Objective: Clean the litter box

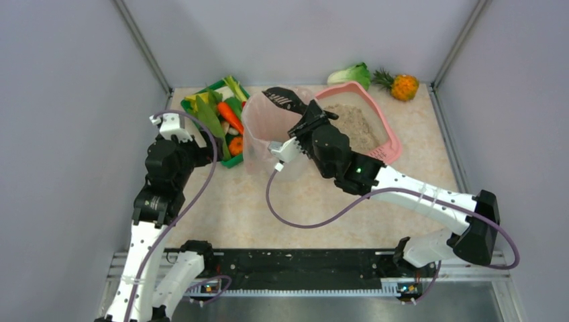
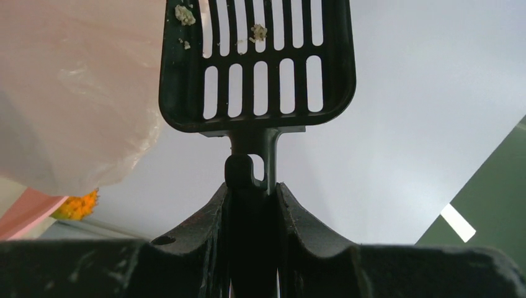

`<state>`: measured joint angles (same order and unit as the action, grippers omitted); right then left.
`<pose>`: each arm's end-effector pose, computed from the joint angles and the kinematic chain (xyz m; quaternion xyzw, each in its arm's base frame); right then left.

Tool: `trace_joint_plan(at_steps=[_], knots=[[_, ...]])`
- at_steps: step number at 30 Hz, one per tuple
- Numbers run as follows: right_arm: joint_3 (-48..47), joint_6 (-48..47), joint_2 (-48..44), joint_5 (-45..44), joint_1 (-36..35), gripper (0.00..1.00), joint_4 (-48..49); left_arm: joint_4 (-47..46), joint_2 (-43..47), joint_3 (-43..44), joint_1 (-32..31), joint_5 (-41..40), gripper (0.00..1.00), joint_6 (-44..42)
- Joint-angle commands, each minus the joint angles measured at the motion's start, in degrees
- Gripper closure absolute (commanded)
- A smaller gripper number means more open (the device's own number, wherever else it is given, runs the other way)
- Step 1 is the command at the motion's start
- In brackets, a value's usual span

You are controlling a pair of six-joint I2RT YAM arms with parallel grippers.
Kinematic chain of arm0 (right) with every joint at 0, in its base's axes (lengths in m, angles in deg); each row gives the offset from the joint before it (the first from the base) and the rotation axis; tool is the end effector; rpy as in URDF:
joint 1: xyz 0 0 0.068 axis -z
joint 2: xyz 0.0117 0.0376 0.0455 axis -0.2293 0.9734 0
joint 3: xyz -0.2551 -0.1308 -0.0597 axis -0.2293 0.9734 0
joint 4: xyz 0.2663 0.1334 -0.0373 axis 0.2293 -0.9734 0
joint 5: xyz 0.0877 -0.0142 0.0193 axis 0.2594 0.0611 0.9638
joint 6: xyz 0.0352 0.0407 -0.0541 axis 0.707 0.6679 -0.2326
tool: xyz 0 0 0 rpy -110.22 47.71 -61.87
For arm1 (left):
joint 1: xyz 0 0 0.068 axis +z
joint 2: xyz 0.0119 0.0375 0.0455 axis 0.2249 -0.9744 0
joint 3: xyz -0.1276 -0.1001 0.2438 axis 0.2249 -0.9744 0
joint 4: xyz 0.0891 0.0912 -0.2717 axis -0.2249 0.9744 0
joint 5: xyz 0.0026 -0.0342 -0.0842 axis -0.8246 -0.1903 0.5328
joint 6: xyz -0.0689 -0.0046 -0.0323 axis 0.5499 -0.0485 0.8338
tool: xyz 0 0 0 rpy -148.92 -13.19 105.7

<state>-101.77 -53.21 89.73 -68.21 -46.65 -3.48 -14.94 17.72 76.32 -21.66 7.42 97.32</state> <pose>0.2226 0.3027 0.4005 -0.6600 0.3332 -0.4550 0.4963 0.2024 -0.0282 0.3956 -0.0670 0.7808 -0.1193 0.6096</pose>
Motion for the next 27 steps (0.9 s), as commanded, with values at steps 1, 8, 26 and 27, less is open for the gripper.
trace_joint_plan(at_steps=[1, 8, 26, 27], knots=[[0.21, -5.15, -3.5, 3.71, 0.48, 1.0, -7.92, -2.86, 1.31, -0.32, -0.19, -0.87, 0.01, -0.55], [-0.5, -6.78, -3.49, 4.73, 1.06, 1.0, -8.48, -3.29, 1.95, -1.14, -0.39, -0.77, 0.01, -0.47], [-16.28, 48.5, -5.18, 17.05, 8.32, 1.0, -23.61, -3.31, 1.0, 1.19, -0.39, 4.02, 0.01, 1.82], [-16.63, 51.14, -5.43, 18.22, 9.15, 1.0, -24.53, -3.44, 0.89, 1.34, -0.39, 4.68, 0.01, 1.98]])
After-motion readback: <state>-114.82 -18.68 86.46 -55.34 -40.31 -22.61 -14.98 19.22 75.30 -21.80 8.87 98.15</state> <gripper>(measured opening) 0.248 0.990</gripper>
